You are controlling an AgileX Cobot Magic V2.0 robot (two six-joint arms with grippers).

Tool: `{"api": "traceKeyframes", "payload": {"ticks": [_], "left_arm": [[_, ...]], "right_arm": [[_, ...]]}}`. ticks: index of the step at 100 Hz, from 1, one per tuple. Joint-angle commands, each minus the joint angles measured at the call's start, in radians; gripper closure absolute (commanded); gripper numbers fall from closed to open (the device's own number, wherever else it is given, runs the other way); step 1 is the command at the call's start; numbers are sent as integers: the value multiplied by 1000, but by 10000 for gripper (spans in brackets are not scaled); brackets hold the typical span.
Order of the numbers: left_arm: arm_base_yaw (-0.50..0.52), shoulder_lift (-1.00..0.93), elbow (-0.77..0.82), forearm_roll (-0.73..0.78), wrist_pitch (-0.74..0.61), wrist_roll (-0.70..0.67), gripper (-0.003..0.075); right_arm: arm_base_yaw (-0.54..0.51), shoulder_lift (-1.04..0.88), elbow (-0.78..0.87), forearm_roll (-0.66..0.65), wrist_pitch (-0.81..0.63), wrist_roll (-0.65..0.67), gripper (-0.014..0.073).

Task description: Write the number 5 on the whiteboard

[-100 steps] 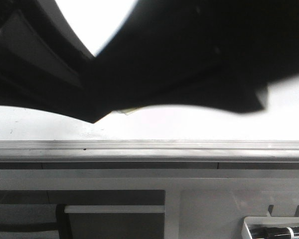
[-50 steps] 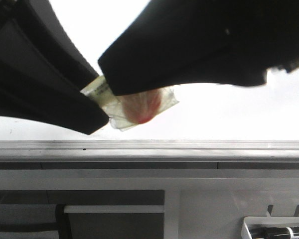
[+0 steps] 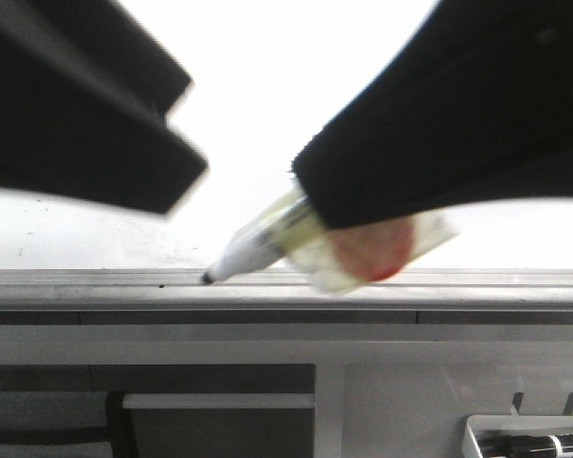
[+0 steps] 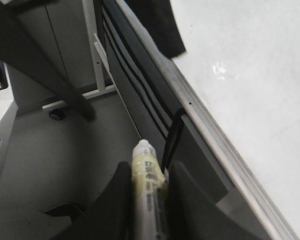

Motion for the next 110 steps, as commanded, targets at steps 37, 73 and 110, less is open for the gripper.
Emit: {"api": "traceKeyframes", "payload": {"ticks": [37,73,110], "left_arm": [[88,-474,104,522,-108,-990,641],[146,-655,227,504,-115,-990,741],[146,-655,227,502,-115,-990,741]], "right_arm": [[-209,-43,-176,-65,85,-3,655],[-218,135,-286,-165,55,21,651],[-244,191,-346,-299,69,113,650]]}}
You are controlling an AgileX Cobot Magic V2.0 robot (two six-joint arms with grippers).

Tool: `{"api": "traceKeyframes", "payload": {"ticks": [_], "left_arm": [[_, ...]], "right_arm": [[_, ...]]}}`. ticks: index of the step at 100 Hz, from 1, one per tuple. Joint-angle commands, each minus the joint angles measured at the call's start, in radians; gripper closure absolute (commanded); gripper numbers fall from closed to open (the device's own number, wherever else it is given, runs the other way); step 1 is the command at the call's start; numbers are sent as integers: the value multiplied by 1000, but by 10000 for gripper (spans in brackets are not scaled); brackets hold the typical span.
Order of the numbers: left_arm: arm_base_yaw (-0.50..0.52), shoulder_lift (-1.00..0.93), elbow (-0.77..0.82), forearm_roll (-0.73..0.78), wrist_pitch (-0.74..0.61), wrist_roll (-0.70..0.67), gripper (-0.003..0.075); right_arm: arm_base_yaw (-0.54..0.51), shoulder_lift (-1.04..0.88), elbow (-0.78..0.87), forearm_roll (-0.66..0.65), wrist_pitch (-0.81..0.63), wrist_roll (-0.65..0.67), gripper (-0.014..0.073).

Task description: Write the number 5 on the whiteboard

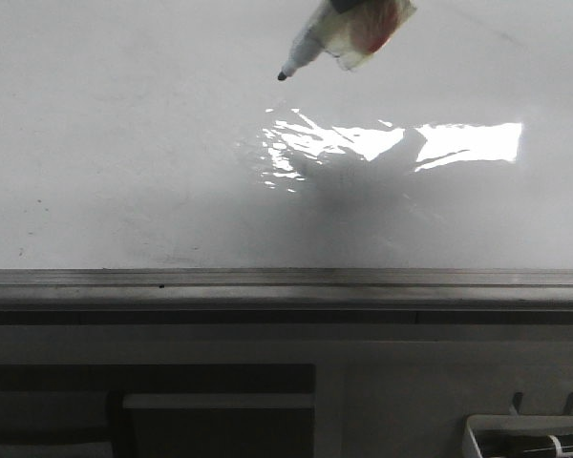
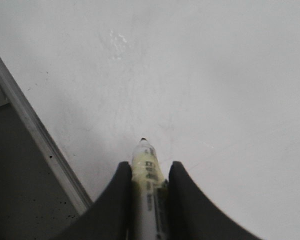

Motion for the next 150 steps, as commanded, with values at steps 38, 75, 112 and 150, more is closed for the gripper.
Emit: {"api": "traceKeyframes", "payload": {"ticks": [38,75,112,150], "left_arm": [[3,6,-26,-11,-114,-11,741],[3,6,-26,-11,-121,-11,741],[3,6,-26,-11,-121,-11,741],[3,6,-26,-11,-121,-11,741]], "right_arm": [[-47,21,-38,-152,-40,162,650],[-47,83,-36,-152,-2,189,650],[-47,83,-36,-173,36,189,650],[-44,83,44,-54,45,191,650]]}}
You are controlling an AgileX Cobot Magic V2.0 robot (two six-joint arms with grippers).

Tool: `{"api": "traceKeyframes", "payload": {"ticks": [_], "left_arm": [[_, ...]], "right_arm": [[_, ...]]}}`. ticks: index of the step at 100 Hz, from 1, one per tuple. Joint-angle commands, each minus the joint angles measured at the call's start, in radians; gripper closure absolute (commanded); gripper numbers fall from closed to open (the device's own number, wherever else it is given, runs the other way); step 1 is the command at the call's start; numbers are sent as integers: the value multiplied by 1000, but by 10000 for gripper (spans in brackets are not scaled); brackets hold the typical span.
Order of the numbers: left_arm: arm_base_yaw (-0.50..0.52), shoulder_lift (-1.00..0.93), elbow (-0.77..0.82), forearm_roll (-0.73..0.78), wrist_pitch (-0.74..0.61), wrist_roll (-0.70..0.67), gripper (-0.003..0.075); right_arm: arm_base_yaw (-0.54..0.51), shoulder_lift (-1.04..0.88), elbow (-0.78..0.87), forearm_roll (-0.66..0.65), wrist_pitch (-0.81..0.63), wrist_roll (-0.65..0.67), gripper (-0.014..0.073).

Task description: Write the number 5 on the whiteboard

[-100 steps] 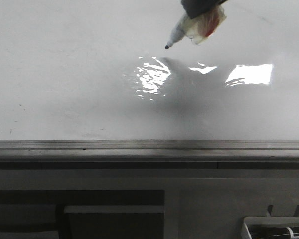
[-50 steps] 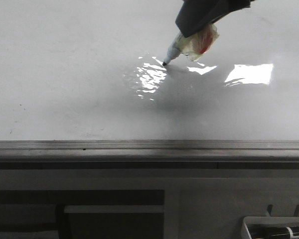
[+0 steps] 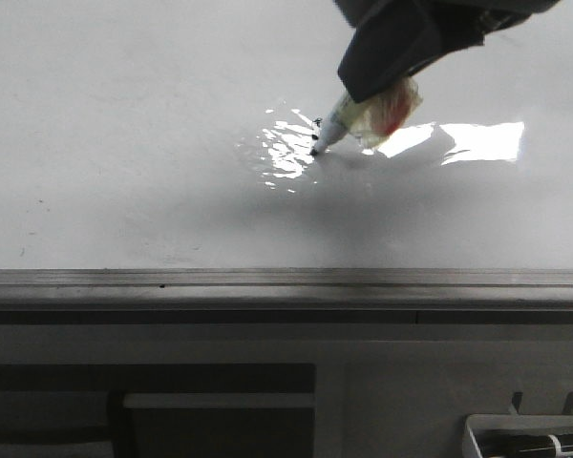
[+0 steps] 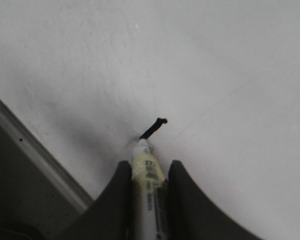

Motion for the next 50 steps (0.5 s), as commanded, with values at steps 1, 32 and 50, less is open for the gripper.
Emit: {"api": "traceKeyframes", "payload": {"ticks": [1,32,50], "left_arm": [[3,6,-26,-11,-81,-7,741],[3,6,-26,-10,-81,-5,741],[3,6,-26,-8,-81,-5,741]], "right_arm": [[-6,-9,11,-2,7,-1,650],[-4,-15,6,-70,107,23,650],[-4,-62,6,-139,151,138,650]]}}
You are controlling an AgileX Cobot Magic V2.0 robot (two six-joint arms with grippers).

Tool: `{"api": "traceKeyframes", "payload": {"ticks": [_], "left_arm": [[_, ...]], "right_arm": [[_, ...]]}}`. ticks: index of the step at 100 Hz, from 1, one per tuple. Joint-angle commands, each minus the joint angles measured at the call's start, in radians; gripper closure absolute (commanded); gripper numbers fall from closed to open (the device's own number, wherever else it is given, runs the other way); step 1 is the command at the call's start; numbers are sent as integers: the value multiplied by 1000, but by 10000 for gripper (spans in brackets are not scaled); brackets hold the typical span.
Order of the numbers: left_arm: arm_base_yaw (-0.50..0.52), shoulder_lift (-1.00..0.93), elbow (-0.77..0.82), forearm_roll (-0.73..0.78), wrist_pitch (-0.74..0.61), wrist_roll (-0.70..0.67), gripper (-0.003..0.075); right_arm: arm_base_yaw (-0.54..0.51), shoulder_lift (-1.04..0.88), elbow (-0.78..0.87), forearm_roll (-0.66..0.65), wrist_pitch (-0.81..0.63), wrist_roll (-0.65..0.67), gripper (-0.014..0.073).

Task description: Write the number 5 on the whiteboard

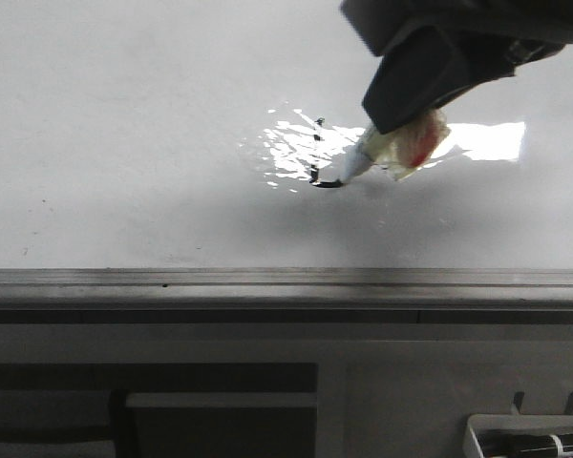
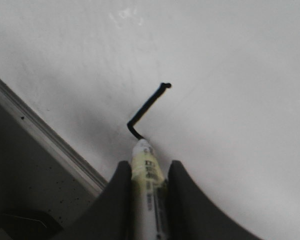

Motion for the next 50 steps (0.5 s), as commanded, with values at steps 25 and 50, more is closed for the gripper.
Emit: {"api": "traceKeyframes", "payload": {"ticks": [25,50], "left_arm": [[1,6,-26,-8,-82,-5,741],[1,6,-26,-8,-82,-5,741]], "right_arm": [[-6,-54,4,4,66,43,650],[8,17,37,101,-77,43,650]]}}
